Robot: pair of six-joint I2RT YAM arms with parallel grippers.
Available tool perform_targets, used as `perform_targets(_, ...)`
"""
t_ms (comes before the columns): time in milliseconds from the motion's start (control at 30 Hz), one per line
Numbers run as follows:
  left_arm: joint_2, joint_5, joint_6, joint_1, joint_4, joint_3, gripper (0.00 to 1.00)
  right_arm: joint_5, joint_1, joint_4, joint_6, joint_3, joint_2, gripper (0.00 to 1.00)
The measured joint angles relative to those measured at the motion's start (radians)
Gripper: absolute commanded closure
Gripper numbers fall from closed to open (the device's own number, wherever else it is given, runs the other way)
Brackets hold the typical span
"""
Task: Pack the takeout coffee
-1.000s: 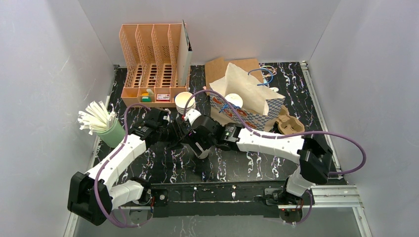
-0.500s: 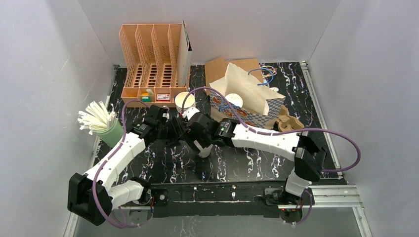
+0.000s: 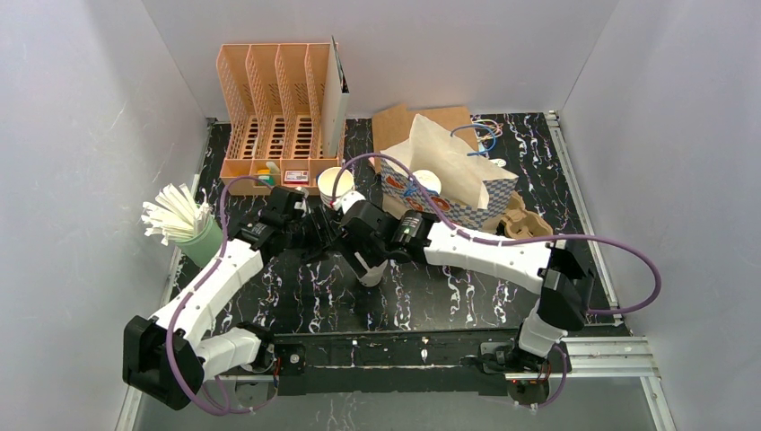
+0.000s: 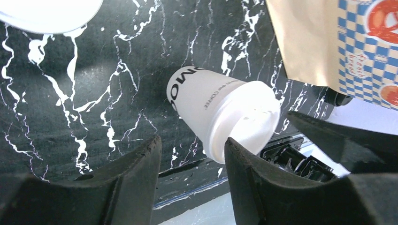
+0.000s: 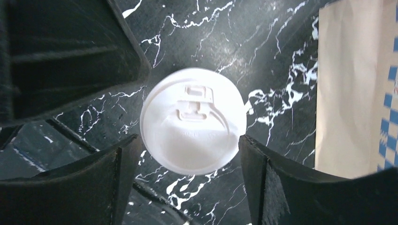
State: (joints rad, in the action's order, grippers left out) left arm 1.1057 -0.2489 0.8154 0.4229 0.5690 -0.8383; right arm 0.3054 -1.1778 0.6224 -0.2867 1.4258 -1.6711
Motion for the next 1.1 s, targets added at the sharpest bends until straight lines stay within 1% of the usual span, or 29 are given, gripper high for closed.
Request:
perform_targets(33, 0.0, -0.003, -0.012, 0.0, 0.0, -0.011, 0.44, 0.002, 0.001, 0.013, -0.014, 0.0, 0.006, 0.26)
perform_targets(100, 0.0, -0.005, -0.035, 0.0, -0.002, -0.031, 0.4, 0.006, 0.004, 0.035, -0.045, -0.003, 0.027, 0.31)
perform_targets(167, 0.0, -0.005, -0.068, 0.0, -0.005, -0.051, 0.39, 0.011, 0.008, 0.038, -0.082, -0.028, 0.077, 0.38)
perform_targets(200, 0.0, -0.006, -0.087, 0.0, -0.007, -0.061, 0.39, 0.014, 0.01, 0.042, -0.096, -0.044, 0.105, 0.41)
perform_targets(367, 0.037, -0.021, -0.176, 0.0, -0.011, -0.121, 0.49, 0.021, 0.02, 0.031, -0.181, -0.185, 0.279, 0.62)
perform_targets(433, 0.068, -0.029, -0.198, 0.0, -0.019, -0.138, 0.5, 0.022, 0.026, 0.023, -0.21, -0.236, 0.314, 0.67)
perform_targets(533, 0.115, -0.043, -0.225, 0.002, -0.033, -0.154, 0.5, 0.018, 0.034, 0.011, -0.251, -0.28, 0.315, 0.7)
perform_targets(700, 0.156, -0.069, -0.263, 0.008, -0.049, -0.166, 0.49, 0.003, 0.049, -0.03, -0.307, -0.306, 0.284, 0.7)
perform_targets(833, 0.167, -0.08, -0.294, 0.016, -0.055, -0.171, 0.49, -0.008, 0.063, -0.079, -0.368, -0.341, 0.283, 0.7)
perform_targets(933, 0.167, -0.081, -0.317, 0.023, -0.061, -0.171, 0.49, -0.016, 0.072, -0.116, -0.425, -0.373, 0.289, 0.73)
perform_targets(1100, 0.167, -0.08, -0.346, 0.039, -0.079, -0.171, 0.49, -0.016, 0.076, -0.159, -0.54, -0.439, 0.341, 0.74)
